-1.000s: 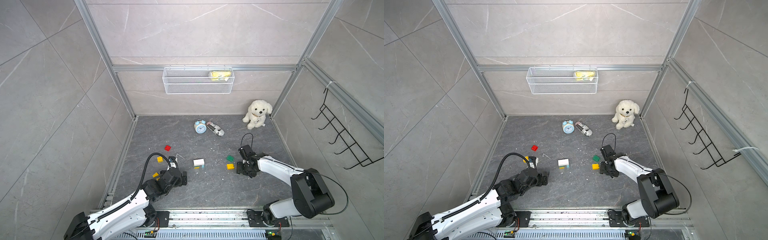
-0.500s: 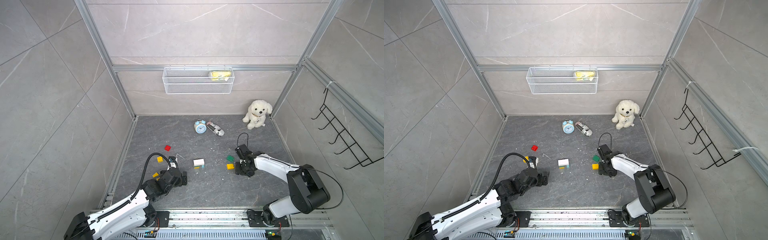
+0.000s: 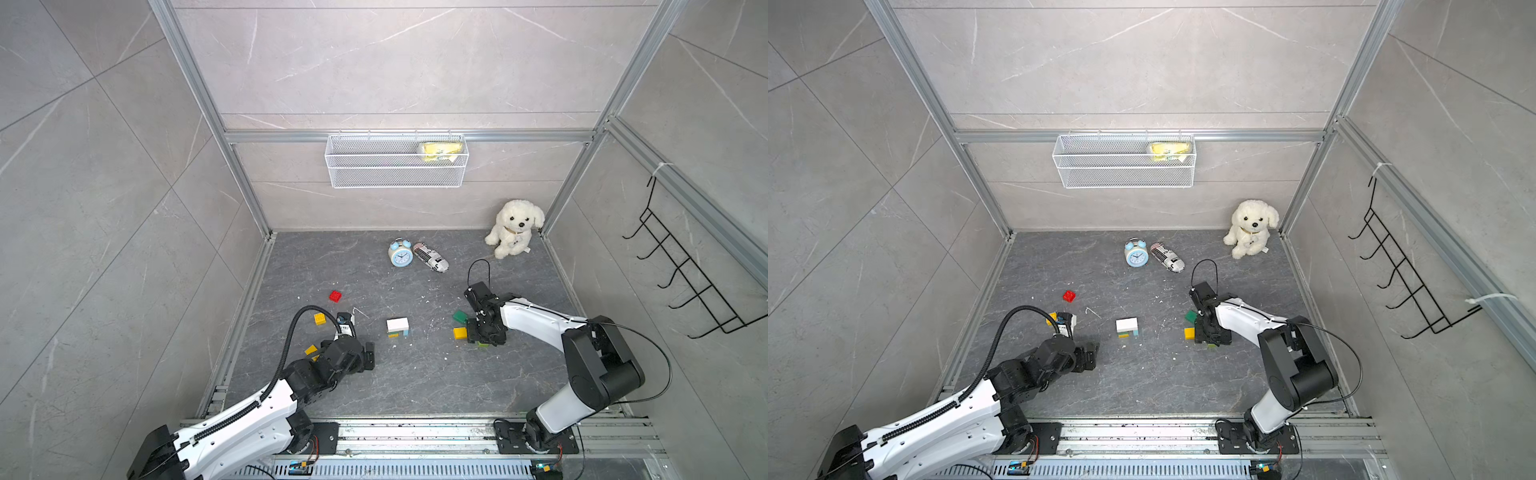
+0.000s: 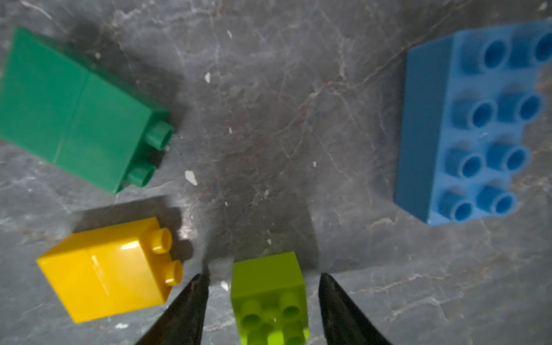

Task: Assemble the letter h with lego
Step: Pick up the lego brick from the center of the board, then place the lego brick at the center of the board.

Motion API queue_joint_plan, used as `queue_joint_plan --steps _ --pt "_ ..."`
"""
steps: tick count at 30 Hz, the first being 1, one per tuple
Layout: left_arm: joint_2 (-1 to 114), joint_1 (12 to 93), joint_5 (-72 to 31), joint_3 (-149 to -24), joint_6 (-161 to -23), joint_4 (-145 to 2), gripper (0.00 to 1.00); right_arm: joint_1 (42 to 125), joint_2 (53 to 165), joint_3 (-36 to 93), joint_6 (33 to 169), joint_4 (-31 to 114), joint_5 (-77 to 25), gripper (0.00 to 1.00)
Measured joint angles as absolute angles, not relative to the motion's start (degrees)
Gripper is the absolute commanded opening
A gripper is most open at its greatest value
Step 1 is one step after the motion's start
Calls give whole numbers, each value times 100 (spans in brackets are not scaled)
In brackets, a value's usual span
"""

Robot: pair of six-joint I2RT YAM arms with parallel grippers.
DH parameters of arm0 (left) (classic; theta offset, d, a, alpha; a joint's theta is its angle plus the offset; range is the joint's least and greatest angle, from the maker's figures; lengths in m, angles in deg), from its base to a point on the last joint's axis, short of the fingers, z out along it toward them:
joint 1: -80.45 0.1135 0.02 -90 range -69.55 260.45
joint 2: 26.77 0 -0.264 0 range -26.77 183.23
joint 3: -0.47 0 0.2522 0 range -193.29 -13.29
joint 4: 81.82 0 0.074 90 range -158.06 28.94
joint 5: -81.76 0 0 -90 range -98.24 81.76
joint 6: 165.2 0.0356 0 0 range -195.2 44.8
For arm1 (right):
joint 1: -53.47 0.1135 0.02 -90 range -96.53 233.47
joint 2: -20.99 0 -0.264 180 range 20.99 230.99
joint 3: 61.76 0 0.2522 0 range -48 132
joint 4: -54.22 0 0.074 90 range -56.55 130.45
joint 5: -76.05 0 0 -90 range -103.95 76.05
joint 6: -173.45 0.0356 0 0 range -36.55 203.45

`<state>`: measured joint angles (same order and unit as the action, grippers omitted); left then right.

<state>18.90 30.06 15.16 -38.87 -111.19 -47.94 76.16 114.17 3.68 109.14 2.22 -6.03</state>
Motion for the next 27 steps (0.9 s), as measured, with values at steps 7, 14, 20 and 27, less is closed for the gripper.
queue_joint_plan --steps 7,14,20,27 --pt "1846 3006 1516 -3887 -11119 -4794 99 7619 11428 379 10940 202 -594 31" --pt "1846 3006 1538 -3887 -11145 -4785 100 8427 10772 311 11351 -52 -339 25" --pt "1778 3006 1918 -3887 -11388 -4523 100 10204 10797 521 12243 60 -267 27" --pt "1536 3008 2716 -3975 -11961 -3784 100 11315 12257 1450 13060 193 -90 31"
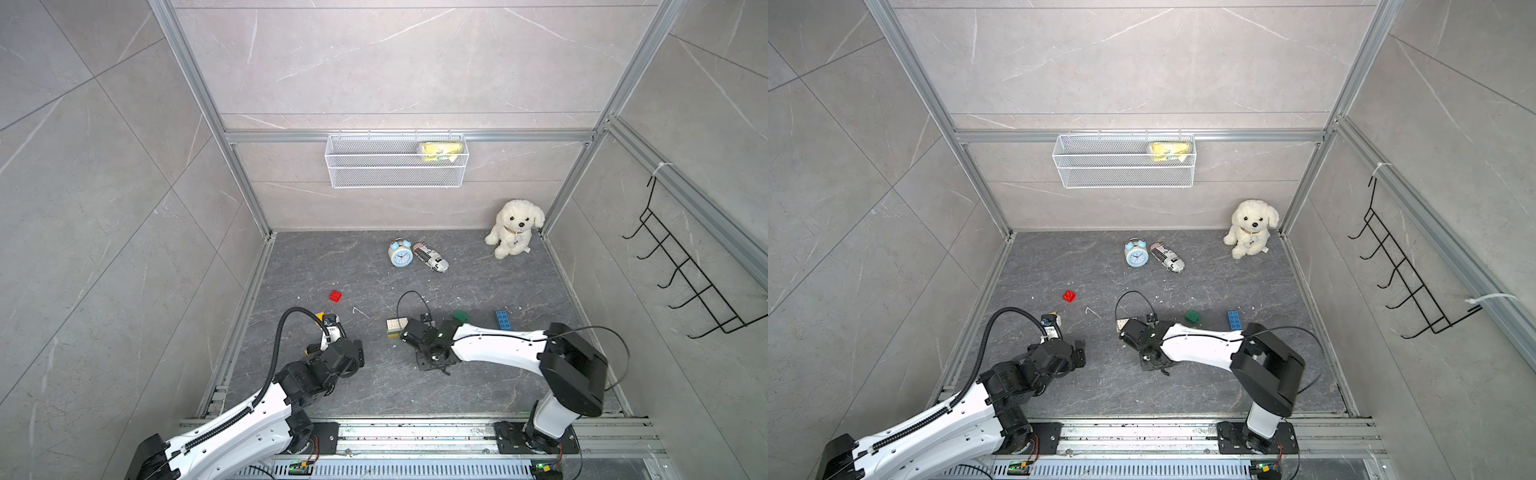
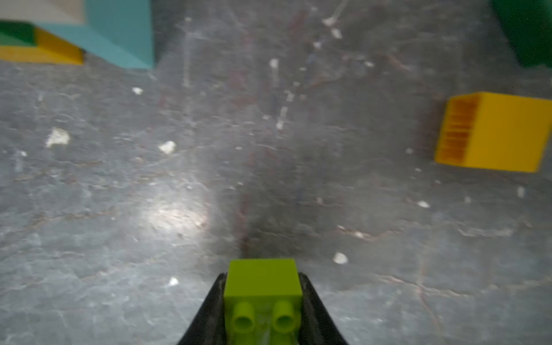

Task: Assemble the letter h with lego
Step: Place the lego brick at the center of the board.

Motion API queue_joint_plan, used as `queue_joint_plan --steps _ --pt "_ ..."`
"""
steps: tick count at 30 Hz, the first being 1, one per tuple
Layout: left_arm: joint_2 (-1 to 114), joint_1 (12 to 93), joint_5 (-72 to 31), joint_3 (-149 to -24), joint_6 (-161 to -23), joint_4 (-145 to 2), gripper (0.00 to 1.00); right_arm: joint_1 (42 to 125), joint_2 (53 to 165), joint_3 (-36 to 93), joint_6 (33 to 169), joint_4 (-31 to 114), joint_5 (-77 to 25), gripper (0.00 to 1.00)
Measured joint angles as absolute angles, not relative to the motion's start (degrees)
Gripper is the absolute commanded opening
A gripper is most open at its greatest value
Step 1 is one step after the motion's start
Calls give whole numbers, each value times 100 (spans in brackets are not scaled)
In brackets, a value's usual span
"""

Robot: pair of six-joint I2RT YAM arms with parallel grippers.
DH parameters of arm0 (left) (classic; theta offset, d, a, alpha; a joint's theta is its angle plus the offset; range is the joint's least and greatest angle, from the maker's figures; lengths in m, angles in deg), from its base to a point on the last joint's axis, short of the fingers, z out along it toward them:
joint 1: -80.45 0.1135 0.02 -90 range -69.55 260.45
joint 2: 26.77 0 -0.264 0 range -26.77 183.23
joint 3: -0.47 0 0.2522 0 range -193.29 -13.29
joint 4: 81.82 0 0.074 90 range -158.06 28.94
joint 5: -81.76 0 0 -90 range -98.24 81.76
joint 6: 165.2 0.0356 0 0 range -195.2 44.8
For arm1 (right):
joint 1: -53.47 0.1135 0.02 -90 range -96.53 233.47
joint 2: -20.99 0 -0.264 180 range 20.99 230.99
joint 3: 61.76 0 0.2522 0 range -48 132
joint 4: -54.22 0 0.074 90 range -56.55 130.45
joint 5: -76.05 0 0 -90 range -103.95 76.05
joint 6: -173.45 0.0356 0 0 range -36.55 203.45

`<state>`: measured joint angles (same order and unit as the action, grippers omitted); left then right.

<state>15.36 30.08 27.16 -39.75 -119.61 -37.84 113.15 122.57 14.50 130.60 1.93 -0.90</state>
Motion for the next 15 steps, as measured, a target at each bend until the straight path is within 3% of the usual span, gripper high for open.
queue_joint_plan --steps 4,11,15 --pt "1503 3100 2946 -4040 -12186 -3478 100 11513 12652 1804 13298 270 -44 35" --pt "1518 3959 2688 -4051 -12278 -3332 100 11551 12803 1887 13572 499 -131 59" --pt "1667 4470 2299 -4150 -12302 -3321 99 11555 12783 1867 13637 635 -218 63"
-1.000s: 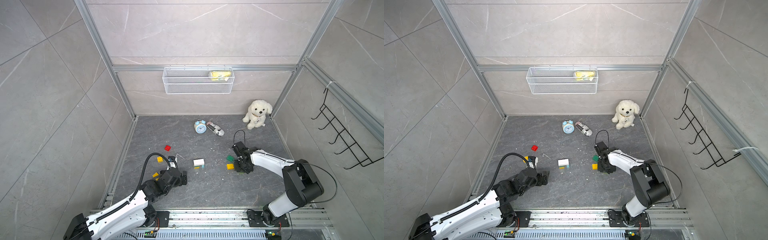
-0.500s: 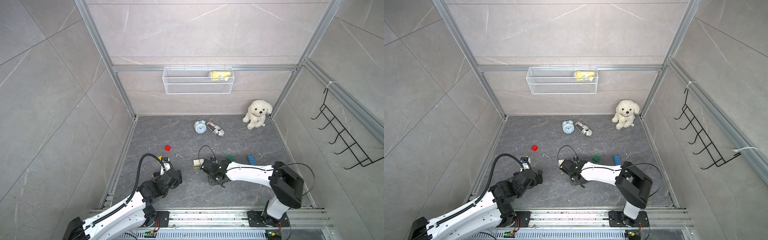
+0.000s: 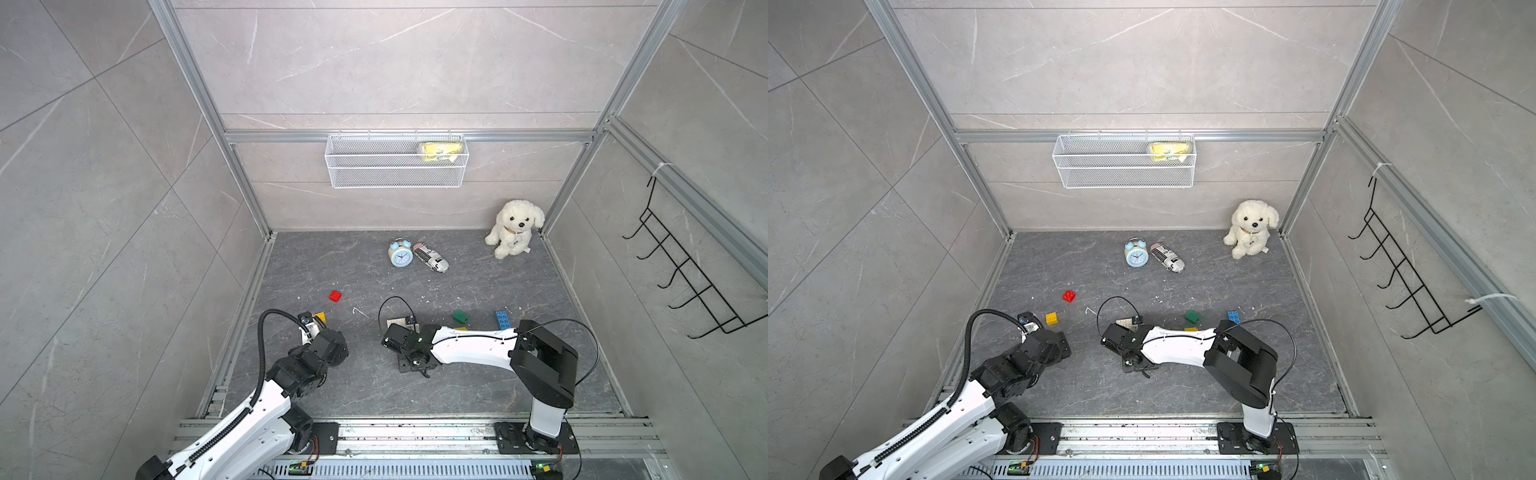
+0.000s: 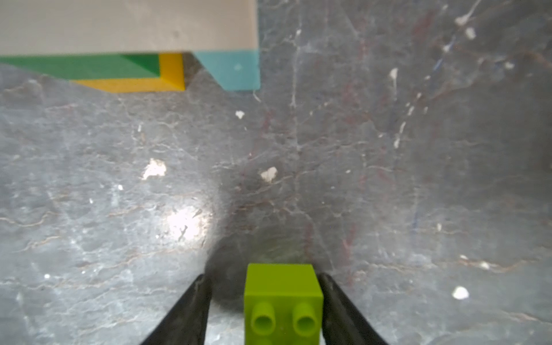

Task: Assemble the letter h with lego
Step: Place the lego brick at the center of the board, then pick up the lego brick from the center of the board.

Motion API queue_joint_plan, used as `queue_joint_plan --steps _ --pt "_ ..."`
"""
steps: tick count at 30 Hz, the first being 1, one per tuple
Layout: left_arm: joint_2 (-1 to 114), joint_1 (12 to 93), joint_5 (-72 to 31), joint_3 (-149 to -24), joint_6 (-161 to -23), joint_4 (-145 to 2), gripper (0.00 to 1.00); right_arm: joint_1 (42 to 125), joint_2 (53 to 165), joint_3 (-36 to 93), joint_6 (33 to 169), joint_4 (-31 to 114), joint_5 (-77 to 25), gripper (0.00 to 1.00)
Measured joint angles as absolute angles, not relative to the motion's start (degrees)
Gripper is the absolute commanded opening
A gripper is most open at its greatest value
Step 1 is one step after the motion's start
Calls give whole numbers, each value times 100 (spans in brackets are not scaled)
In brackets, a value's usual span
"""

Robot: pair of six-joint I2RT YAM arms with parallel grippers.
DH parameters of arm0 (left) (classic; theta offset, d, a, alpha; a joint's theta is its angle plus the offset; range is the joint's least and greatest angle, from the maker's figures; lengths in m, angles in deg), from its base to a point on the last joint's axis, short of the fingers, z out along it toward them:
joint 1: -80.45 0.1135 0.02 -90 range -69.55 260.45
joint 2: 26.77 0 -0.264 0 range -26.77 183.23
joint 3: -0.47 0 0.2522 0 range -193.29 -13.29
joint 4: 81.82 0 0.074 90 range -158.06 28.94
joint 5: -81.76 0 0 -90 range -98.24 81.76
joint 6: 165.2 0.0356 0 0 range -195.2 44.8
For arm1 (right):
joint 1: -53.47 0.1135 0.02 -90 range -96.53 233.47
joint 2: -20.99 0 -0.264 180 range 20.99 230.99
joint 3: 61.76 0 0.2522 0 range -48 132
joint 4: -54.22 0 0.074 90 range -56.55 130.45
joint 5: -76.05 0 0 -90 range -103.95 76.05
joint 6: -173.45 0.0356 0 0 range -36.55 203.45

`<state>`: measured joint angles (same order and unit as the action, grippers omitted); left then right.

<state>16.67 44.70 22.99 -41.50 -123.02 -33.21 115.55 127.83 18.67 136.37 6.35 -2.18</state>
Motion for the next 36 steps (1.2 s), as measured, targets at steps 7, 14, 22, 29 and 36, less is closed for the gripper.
queue_joint_plan --steps 7,14,22,29,36 --pt "2838 5345 1521 -4969 -12339 -3415 94 11520 12025 1203 13637 1258 -806 68" --pt "4412 6497 764 -5551 -11930 -3817 85 10762 10526 772 13021 1649 -940 69" --pt "5603 6921 369 -6156 -11043 -4064 73 9990 9994 167 11954 2886 -334 65" --pt "6156 6997 382 -6438 -10562 -4202 67 9973 9822 -843 11552 3837 -81 63" --pt "6580 7209 345 -6552 -10365 -4265 63 9970 9640 -849 11465 4252 33 63"
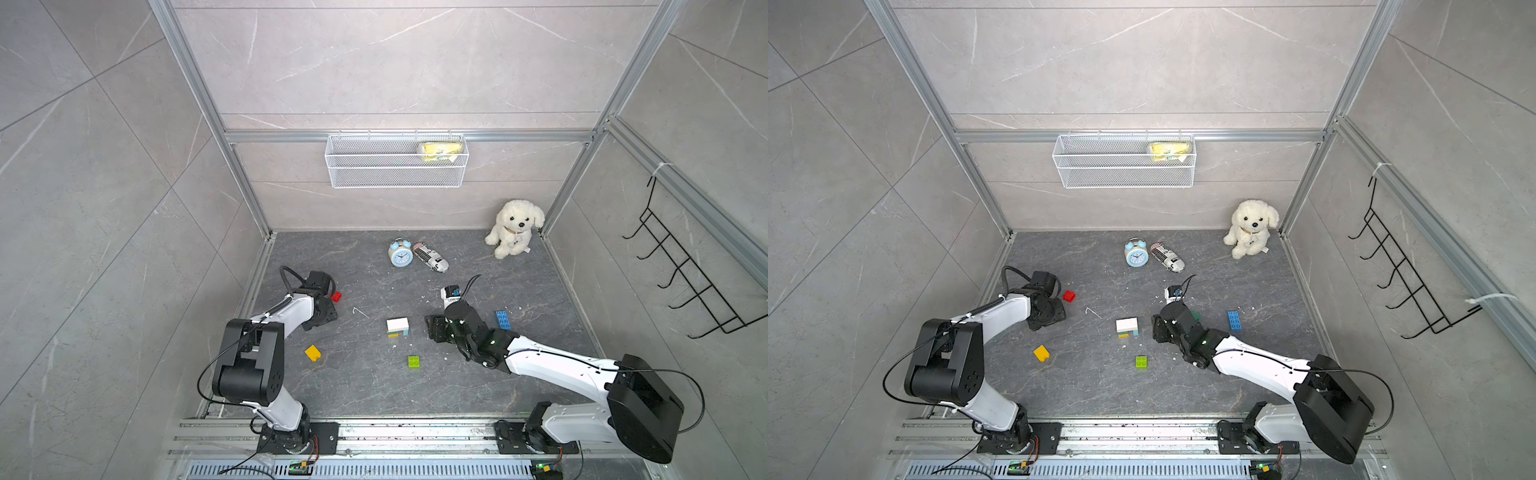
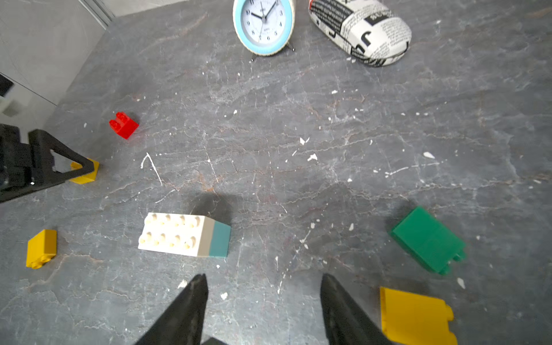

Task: Assemble the letter h with lego
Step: Pick up the lego brick from the center of the board, then assemble the lego brick with the lego brick.

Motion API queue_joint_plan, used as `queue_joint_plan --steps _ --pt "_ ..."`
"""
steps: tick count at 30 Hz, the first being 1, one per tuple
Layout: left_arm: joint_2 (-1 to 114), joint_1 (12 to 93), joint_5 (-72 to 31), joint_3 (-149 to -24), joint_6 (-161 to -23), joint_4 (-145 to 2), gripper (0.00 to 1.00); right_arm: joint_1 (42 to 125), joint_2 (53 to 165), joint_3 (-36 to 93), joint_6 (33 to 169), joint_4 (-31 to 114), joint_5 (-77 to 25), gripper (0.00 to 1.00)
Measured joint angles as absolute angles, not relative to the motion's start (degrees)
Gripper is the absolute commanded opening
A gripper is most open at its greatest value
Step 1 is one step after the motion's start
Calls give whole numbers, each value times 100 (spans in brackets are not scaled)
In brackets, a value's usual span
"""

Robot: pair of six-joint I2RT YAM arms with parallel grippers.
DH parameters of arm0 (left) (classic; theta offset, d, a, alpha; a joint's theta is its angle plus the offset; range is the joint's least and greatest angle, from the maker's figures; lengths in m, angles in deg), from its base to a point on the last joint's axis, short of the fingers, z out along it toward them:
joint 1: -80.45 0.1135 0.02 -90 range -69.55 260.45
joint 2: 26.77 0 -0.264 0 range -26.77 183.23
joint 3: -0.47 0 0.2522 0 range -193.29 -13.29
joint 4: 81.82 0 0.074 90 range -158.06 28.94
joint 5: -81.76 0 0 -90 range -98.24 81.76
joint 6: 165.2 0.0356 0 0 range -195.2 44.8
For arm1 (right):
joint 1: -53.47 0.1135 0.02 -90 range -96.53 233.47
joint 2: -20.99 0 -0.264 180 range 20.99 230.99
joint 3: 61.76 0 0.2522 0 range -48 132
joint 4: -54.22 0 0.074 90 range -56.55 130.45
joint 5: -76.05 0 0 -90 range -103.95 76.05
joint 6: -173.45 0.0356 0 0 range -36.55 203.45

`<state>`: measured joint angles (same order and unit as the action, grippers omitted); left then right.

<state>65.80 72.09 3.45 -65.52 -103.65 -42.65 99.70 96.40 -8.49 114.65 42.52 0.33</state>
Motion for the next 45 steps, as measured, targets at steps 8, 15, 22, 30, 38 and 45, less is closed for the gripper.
queue_joint_plan --steps 8,15,22,30,38,45 --pt "6871 7342 189 -6602 -10291 -4394 51 9959 9634 -871 11360 4335 63 62" --pt "6923 7347 135 -6641 -10249 -4458 17 9951 9629 -882 11318 4357 68 60" --pt "6908 7323 43 -6641 -10330 -4427 0 9951 9629 -882 11320 4372 107 59" --pt "5748 5668 279 -6751 -11368 -3332 0 9505 9629 -878 11615 3926 457 55" --pt "5219 2652 423 -7251 -13005 -2882 0 8679 9839 -878 12142 3677 59 54" --pt "6998 1544 509 -8171 -13676 -2663 0 8600 9916 -880 12271 3682 -286 52"
